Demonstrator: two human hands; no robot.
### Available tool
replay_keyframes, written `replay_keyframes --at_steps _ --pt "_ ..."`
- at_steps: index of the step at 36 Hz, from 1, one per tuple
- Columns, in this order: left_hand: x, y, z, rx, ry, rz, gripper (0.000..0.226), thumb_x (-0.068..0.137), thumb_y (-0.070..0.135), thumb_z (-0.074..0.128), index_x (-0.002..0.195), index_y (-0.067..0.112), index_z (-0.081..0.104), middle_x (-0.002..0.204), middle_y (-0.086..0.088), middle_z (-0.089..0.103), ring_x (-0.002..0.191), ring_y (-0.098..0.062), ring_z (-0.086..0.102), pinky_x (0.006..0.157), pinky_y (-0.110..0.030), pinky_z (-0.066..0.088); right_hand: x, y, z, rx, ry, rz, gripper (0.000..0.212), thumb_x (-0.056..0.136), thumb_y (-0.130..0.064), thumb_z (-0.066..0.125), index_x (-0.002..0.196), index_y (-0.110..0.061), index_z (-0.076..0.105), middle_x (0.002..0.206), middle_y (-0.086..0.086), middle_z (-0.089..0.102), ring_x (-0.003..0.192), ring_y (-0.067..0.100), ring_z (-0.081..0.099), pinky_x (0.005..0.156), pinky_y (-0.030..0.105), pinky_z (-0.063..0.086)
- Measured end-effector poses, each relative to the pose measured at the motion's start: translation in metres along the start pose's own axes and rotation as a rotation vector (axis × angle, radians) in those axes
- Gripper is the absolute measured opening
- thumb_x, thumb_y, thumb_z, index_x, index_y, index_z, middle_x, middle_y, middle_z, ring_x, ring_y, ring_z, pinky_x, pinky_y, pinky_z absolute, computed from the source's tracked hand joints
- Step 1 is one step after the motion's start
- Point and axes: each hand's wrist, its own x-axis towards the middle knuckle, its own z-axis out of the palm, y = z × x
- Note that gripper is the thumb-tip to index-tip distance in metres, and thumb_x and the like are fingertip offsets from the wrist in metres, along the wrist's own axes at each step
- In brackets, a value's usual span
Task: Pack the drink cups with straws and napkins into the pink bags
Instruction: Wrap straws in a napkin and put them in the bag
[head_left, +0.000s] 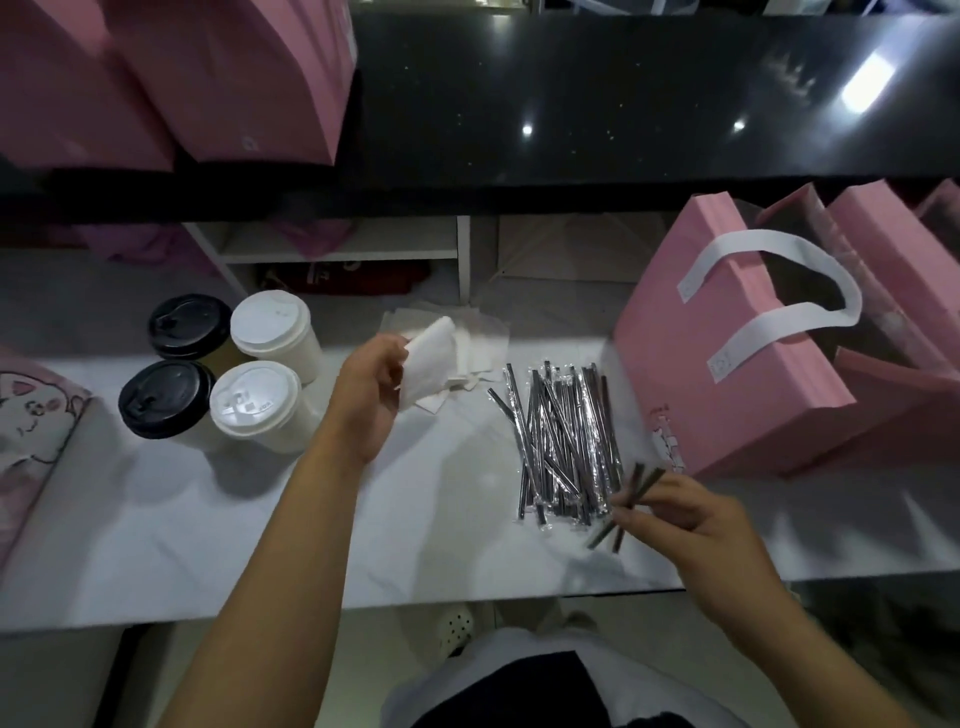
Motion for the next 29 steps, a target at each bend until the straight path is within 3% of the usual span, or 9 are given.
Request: replay_keyframes --at_steps 3,6,8,11,13,17,23,26,29 --pt "-0.025 0.002 0.009 -0.107 -0.172 -0.13 0.006 0.07 0.014 0.056 0.068 0.018 0.06 0.076 -0.002 0.051 0.077 -0.021 0.056 0.075 -0.036 0.048 0.004 -0.014 -0.003 -0.033 -0.138 0.014 0.017 0.068 -0.028 0.081 0.085 -0.029 0.083 0.126 -0.023 0.063 0.121 -0.002 0.057 0.11 0.041 0.039" --pt "-0.051 -0.004 0.023 -0.094 -0.296 -0.236 0.005 0.07 0.014 0.053 0.075 0.014 0.054 0.081 -0.004 0.054 0.078 -0.021 0.055 0.073 -0.034 0.048 0.007 -0.023 -0.006 -0.01 -0.269 -0.005 0.021 0.066 -0.032 0.082 0.087 -0.027 0.083 0.142 -0.025 0.051 0.133 -0.008 0.043 0.11 0.035 0.032" --pt "-0.066 -0.01 0.032 -0.086 -0.359 -0.302 0.007 0.07 0.013 0.053 0.074 0.016 0.058 0.083 -0.003 0.057 0.077 -0.02 0.056 0.069 -0.031 0.048 0.01 -0.028 -0.004 0.08 -0.325 -0.013 0.025 0.064 -0.029 0.086 0.088 -0.021 0.083 0.145 -0.024 0.05 0.135 -0.007 0.043 0.106 0.027 0.035" --pt "-0.085 -0.021 0.045 -0.048 -0.468 -0.38 0.009 0.074 0.014 0.053 0.074 0.016 0.061 0.076 -0.005 0.053 0.073 -0.02 0.056 0.063 -0.029 0.048 0.013 -0.032 0.001 0.269 -0.344 0.046 0.029 0.059 -0.016 0.088 0.085 -0.007 0.081 0.14 -0.017 0.058 0.126 0.0 0.056 0.088 0.018 0.052" --pt "-0.094 -0.029 0.052 -0.011 -0.483 -0.418 0.007 0.075 0.016 0.054 0.076 0.016 0.061 0.077 -0.007 0.052 0.073 -0.02 0.053 0.063 -0.03 0.047 0.016 -0.033 0.006 0.311 -0.349 0.092 0.033 0.054 -0.017 0.087 0.083 -0.002 0.079 0.137 -0.015 0.061 0.123 0.002 0.059 0.085 0.019 0.053" --pt "-0.107 -0.044 0.059 0.04 -0.461 -0.456 0.005 0.079 0.018 0.058 0.082 0.018 0.062 0.081 -0.008 0.053 0.073 -0.019 0.053 0.067 -0.033 0.045 0.018 -0.026 0.013 0.276 -0.316 0.141 0.025 0.053 -0.019 0.086 0.075 -0.008 0.08 0.125 -0.015 0.068 0.118 0.001 0.062 0.094 0.022 0.045" --pt "-0.12 -0.051 0.06 0.062 -0.469 -0.427 0.017 0.086 0.032 0.066 0.099 0.021 0.069 0.094 -0.007 0.065 0.081 -0.018 0.061 0.071 -0.031 0.047 0.019 -0.012 0.018 0.313 -0.226 0.151 0.026 0.056 -0.017 0.084 0.078 -0.006 0.079 0.094 0.009 0.078 0.089 0.019 0.073 0.074 0.018 0.055" --pt "-0.126 -0.053 0.061 0.127 -0.467 -0.348 0.03 0.083 0.016 0.074 0.111 0.019 0.062 0.091 -0.005 0.068 0.074 -0.014 0.061 0.061 -0.024 0.047 0.022 -0.011 0.017 0.332 -0.198 0.164 0.026 0.059 -0.014 0.083 0.085 -0.01 0.079 0.089 0.012 0.077 0.084 0.02 0.074 0.073 0.02 0.055" --pt "-0.13 -0.058 0.065 0.226 -0.413 -0.253 0.046 0.079 0.001 0.076 0.118 0.022 0.061 0.089 -0.011 0.073 0.075 -0.02 0.064 0.063 -0.027 0.052 0.023 -0.011 0.017 0.341 -0.193 0.141 0.03 0.062 -0.009 0.083 0.091 -0.016 0.079 0.092 0.008 0.077 0.088 0.02 0.074 0.074 0.022 0.057"
